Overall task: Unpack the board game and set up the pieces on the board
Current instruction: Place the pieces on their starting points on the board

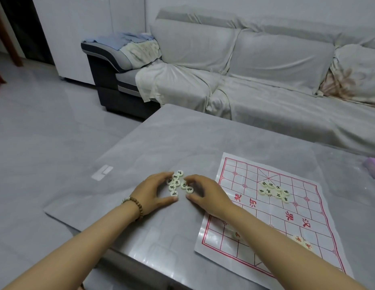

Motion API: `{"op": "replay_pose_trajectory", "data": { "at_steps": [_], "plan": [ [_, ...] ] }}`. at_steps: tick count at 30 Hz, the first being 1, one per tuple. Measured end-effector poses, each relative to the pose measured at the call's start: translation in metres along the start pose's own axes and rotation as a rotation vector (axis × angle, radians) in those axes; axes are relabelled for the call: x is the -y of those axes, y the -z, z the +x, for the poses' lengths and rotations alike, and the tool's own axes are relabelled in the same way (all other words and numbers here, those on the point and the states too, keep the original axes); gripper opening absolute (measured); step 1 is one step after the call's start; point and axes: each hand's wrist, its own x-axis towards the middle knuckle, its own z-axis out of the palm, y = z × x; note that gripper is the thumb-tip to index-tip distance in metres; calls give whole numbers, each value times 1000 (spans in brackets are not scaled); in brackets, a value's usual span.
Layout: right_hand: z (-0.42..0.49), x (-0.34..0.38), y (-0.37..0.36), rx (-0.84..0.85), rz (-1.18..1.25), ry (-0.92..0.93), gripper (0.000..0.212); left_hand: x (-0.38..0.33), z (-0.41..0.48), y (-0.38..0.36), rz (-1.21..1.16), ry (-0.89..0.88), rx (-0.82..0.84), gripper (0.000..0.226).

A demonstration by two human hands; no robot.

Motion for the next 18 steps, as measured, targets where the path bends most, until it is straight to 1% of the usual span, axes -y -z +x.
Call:
{"op": "replay_pose_trajectory", "data": {
  "at_steps": [3,6,9,12,15,18],
  "plan": [
    [4,4,-3,-13,-37,2,41,-1,-1,0,22,-14,-57,62],
    [8,8,-6,-12,-35,-3,32,-2,-4,2,27,-41,-65,56],
    [8,9,-7,-24,-16,-16,23,-3,-6,2,7,-43,-61,43],
    [7,8,-4,-7,-6,-12,21,-5,-6,4,-27,-40,-51,40],
    [8,8,-2,9,-17,3,24,-5,-4,4,-44,-13,-35,33],
    [8,8,-3,3,-18,2,24,-4,-2,3,-58,-3,-27,33]
  ]
}}
